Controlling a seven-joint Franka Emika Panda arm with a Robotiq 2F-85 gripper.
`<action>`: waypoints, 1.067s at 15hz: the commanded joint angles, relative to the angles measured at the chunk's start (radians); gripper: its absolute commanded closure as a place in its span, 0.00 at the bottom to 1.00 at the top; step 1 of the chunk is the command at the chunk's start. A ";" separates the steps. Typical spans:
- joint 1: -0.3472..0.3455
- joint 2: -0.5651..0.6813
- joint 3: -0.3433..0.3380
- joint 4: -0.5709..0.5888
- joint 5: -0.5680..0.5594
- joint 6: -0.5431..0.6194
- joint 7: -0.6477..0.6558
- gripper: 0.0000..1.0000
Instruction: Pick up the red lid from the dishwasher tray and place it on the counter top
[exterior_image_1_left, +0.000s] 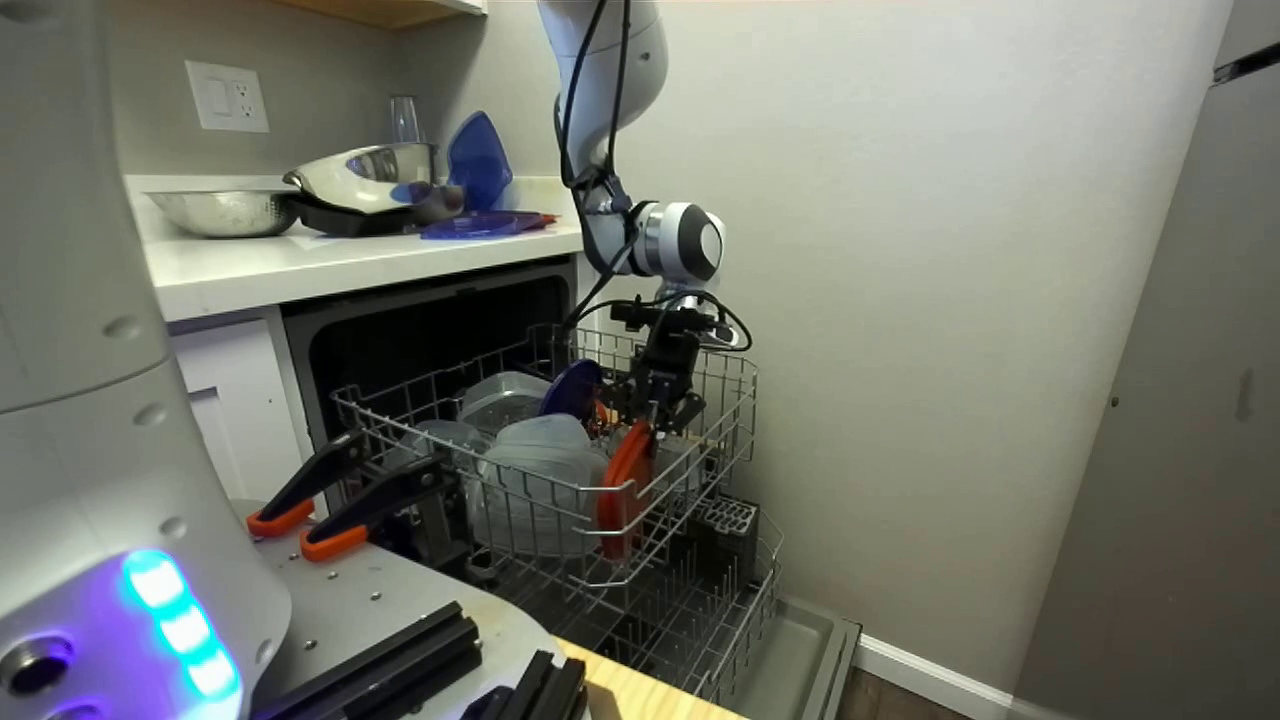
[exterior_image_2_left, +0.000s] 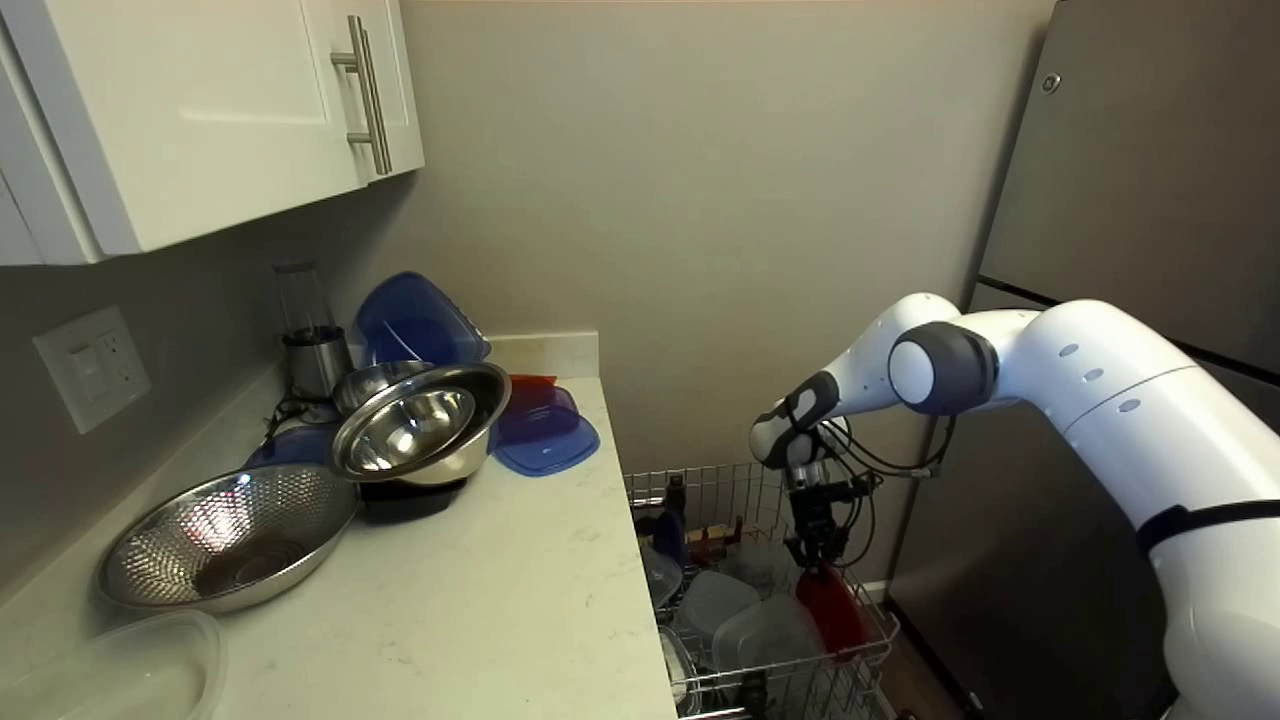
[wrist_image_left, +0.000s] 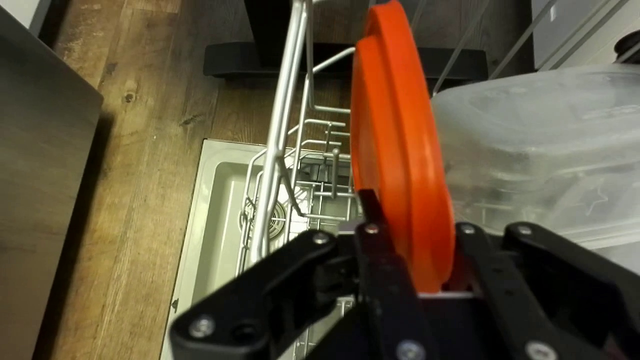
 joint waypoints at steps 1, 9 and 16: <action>0.013 -0.062 0.001 -0.008 -0.027 -0.126 0.023 1.00; 0.029 -0.148 0.014 0.054 -0.043 -0.354 0.007 0.97; 0.034 -0.277 0.056 -0.001 -0.043 -0.376 -0.064 0.97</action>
